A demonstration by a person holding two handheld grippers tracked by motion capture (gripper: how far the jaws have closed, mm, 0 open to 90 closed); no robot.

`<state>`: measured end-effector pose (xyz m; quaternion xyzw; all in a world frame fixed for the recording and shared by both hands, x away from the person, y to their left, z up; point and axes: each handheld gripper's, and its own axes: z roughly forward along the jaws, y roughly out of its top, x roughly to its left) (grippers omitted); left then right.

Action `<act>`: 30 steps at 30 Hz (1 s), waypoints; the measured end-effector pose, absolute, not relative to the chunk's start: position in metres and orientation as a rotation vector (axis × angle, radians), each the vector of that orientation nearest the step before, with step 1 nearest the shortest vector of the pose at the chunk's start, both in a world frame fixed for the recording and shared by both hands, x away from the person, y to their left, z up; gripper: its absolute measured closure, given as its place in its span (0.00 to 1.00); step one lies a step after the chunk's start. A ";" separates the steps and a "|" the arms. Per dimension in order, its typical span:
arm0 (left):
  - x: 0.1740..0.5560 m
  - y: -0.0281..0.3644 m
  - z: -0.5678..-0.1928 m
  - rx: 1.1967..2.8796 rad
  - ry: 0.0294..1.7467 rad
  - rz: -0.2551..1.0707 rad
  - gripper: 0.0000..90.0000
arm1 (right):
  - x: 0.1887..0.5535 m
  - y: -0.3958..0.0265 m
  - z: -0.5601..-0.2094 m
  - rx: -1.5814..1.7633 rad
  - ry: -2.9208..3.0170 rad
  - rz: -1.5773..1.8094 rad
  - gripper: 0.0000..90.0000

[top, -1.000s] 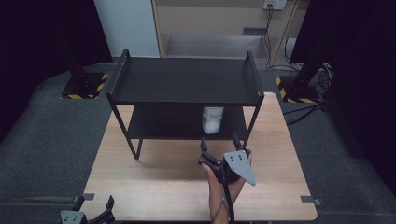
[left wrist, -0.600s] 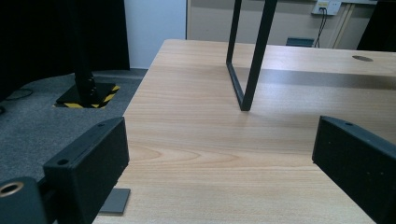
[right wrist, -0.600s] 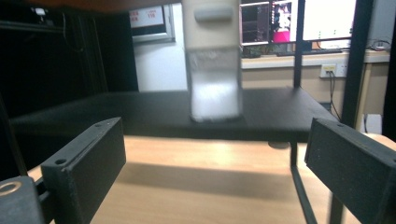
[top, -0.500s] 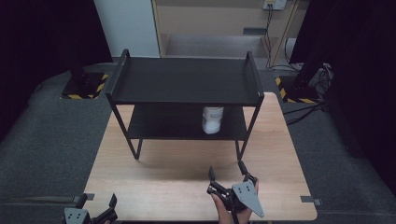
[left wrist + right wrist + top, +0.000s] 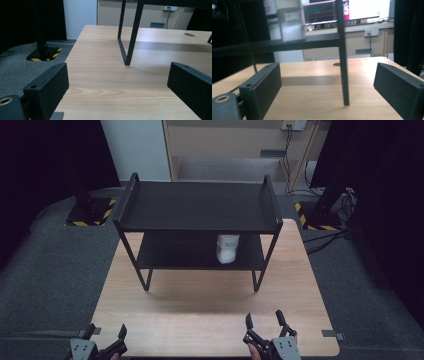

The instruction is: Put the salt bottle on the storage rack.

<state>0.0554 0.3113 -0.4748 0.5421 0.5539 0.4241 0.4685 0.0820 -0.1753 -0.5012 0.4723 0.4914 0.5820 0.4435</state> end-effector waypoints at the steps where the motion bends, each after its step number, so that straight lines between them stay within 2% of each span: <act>1: 0.056 0.311 -0.475 1.328 1.358 1.042 0.03 | 0.081 -0.177 -0.503 1.172 1.211 1.442 0.08; 30: 0.064 0.310 -0.472 1.340 1.364 1.028 0.03 | 0.080 -0.196 -0.524 1.236 1.281 1.428 0.09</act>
